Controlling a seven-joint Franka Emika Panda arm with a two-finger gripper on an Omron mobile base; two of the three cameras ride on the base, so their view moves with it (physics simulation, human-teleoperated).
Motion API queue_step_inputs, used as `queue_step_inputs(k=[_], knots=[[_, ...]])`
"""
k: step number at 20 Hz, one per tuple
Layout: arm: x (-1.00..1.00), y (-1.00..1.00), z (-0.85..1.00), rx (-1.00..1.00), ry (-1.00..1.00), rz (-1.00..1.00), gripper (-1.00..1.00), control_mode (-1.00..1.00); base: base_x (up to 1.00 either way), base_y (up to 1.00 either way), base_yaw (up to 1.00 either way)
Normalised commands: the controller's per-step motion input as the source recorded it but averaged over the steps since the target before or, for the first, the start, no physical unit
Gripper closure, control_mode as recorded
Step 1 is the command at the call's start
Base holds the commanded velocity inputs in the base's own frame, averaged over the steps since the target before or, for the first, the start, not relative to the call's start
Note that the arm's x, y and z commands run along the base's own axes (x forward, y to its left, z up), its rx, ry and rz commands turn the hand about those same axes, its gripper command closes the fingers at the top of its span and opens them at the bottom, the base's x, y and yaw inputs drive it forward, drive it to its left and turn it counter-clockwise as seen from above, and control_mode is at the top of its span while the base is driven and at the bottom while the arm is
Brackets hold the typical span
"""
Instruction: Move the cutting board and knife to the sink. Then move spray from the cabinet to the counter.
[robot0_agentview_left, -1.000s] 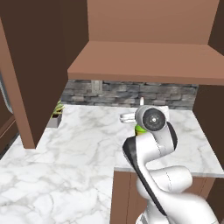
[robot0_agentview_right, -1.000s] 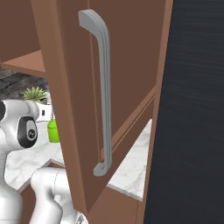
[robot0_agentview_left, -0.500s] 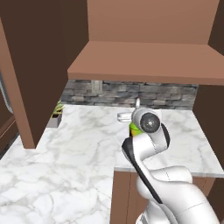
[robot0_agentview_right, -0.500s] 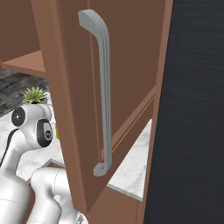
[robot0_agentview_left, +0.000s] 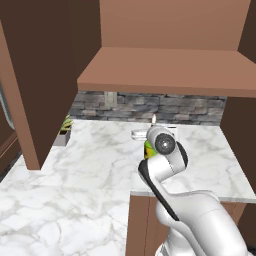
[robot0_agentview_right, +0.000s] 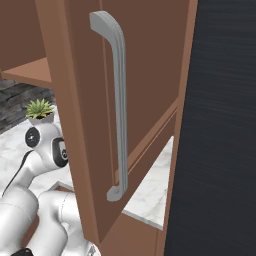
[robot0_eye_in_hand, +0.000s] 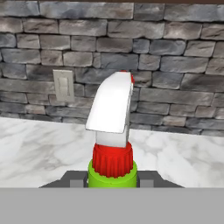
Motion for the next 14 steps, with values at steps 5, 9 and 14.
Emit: queue_step_inputs(k=[5,9,14], knots=[[0.29,0.03,-0.17,0.0,-0.04,-0.02,1.0,-1.0,0.0,0.0,0.0],[0.22,0.01,-0.16,0.0,-0.01,-0.02,1.0,-1.0,0.0,0.0,0.0],[0.1,0.0,-0.17,0.0,0.0,-0.01,1.0,-1.0,0.0,0.0,0.0]])
